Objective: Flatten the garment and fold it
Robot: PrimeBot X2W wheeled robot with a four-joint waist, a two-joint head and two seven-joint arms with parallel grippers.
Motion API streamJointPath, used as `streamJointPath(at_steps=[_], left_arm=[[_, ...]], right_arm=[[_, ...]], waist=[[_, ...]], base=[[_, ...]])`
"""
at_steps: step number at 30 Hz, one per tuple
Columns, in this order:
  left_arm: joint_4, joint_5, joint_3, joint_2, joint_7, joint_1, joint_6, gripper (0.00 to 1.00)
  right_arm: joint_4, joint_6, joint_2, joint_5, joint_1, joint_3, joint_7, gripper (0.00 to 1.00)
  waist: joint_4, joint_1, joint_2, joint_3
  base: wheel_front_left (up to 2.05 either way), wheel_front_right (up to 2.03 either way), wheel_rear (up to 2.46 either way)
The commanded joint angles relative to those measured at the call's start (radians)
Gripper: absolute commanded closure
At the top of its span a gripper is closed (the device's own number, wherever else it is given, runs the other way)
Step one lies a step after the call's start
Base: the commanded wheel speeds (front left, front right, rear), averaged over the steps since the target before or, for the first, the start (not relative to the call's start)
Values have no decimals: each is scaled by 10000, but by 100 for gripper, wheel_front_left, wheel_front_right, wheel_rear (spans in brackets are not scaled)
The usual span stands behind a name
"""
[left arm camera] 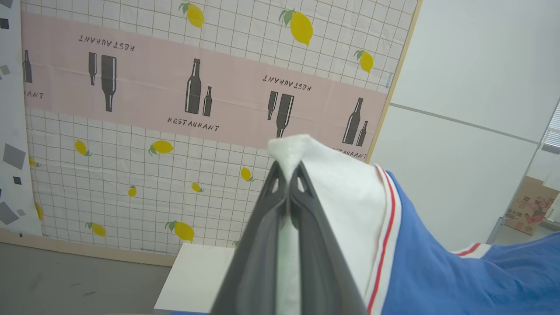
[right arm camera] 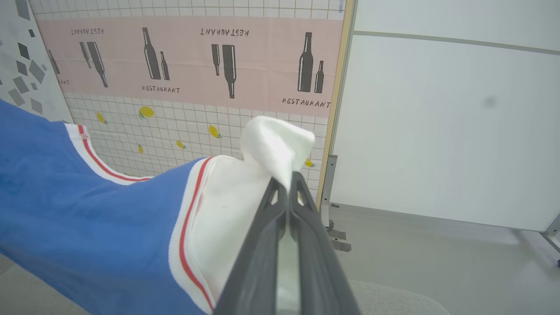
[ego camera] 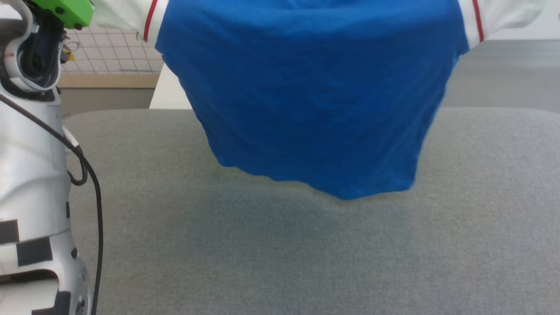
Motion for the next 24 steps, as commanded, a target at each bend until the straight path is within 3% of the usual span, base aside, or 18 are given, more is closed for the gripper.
streamJointPath(at_steps=[1,8,13,18,24], left_arm=[[124,71,13,76,31,-230,45,100],[792,374,-107,536,88,-1341,69,100],[1301,673,-45,929,-356,-2919,195,100],[1680,937,15,1088,-1322,-4503,308,100],[2134,973,84,1115,-2424,-5597,194,100]], right_arm=[[101,-13,56,11,-310,-8,132,100],[799,-13,373,-620,-1945,164,333,100],[1764,-13,1102,-1547,-3864,-203,-27,100],[2511,-13,1741,-2625,-5723,-643,-1164,100],[3435,-13,2063,-3175,-7151,-855,-2474,100]], waist=[[-82,1,-1,300],[-338,1,-1,1865],[-597,1,-1,3341],[-635,1,-1,4465],[-483,1,-1,5158]], base=[[0,0,0],[0,0,0],[0,0,0],[0,0,0],[0,0,0]])
